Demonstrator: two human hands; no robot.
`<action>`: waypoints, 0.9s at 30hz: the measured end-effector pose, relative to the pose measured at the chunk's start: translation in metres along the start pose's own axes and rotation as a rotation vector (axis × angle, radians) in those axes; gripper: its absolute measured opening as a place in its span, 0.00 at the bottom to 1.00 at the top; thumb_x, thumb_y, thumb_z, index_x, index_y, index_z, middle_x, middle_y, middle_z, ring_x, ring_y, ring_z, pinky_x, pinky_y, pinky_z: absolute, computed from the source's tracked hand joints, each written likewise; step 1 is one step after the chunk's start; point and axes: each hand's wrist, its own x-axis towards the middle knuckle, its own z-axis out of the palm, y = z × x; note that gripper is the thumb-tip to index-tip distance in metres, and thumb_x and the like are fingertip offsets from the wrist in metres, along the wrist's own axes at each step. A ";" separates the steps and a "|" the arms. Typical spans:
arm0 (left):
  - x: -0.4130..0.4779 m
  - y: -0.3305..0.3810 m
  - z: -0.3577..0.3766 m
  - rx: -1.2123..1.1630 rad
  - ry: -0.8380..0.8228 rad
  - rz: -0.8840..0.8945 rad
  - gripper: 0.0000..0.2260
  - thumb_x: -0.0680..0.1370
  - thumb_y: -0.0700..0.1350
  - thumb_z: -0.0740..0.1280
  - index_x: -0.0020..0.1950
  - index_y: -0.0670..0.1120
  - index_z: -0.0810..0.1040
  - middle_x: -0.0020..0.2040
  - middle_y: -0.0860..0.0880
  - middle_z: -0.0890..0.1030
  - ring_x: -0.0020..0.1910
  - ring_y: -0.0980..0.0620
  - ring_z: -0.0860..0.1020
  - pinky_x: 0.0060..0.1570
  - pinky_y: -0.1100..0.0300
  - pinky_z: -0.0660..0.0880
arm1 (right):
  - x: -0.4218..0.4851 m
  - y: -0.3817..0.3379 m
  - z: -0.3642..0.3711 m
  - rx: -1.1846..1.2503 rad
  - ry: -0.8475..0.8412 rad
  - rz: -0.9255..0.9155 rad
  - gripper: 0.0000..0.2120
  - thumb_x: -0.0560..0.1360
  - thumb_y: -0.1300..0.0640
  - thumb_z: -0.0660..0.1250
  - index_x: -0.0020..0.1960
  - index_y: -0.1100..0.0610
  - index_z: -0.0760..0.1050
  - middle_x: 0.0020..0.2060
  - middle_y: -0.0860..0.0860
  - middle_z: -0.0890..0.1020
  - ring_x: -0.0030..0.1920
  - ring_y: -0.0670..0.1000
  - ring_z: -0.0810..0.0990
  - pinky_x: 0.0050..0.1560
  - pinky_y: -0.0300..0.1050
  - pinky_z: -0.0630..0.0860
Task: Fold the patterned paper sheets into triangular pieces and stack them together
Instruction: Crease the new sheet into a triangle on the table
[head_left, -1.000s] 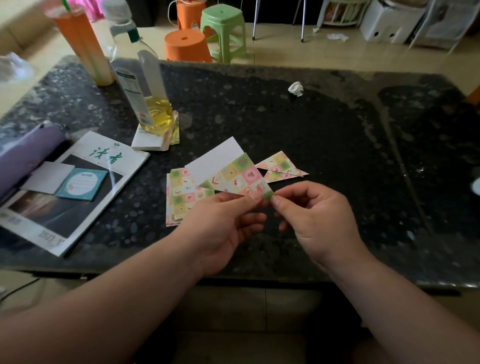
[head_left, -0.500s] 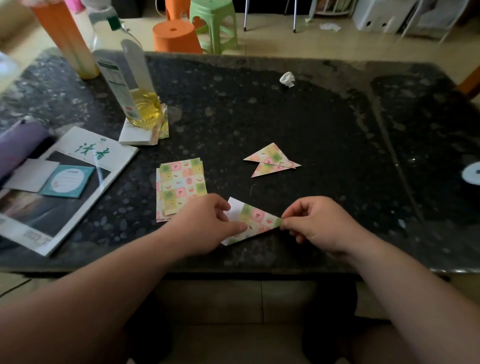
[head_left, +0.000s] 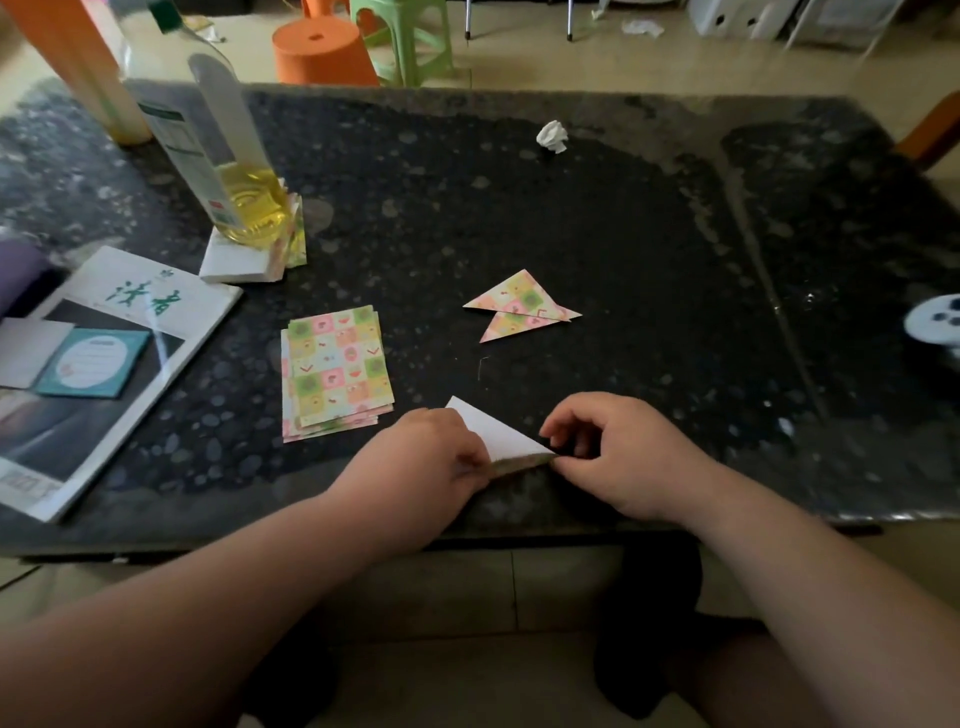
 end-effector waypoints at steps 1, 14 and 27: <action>0.000 -0.001 0.001 0.044 -0.025 0.035 0.08 0.82 0.55 0.66 0.59 0.59 0.83 0.58 0.58 0.76 0.61 0.57 0.71 0.63 0.57 0.72 | -0.001 0.001 0.001 -0.036 -0.009 -0.041 0.10 0.74 0.57 0.76 0.46 0.42 0.81 0.45 0.42 0.80 0.42 0.40 0.78 0.41 0.33 0.74; 0.007 -0.003 -0.009 -0.162 -0.029 -0.153 0.09 0.83 0.55 0.65 0.49 0.53 0.83 0.45 0.56 0.80 0.43 0.58 0.78 0.39 0.65 0.73 | -0.004 0.004 0.006 -0.100 -0.001 0.075 0.03 0.79 0.48 0.71 0.49 0.44 0.84 0.42 0.39 0.82 0.45 0.40 0.80 0.48 0.40 0.79; 0.019 0.003 0.000 -0.074 0.064 -0.256 0.12 0.80 0.53 0.70 0.38 0.51 0.78 0.42 0.54 0.79 0.40 0.56 0.77 0.31 0.62 0.68 | 0.008 -0.011 0.010 -0.017 0.047 0.312 0.12 0.77 0.42 0.73 0.40 0.48 0.83 0.33 0.46 0.85 0.36 0.45 0.83 0.41 0.47 0.82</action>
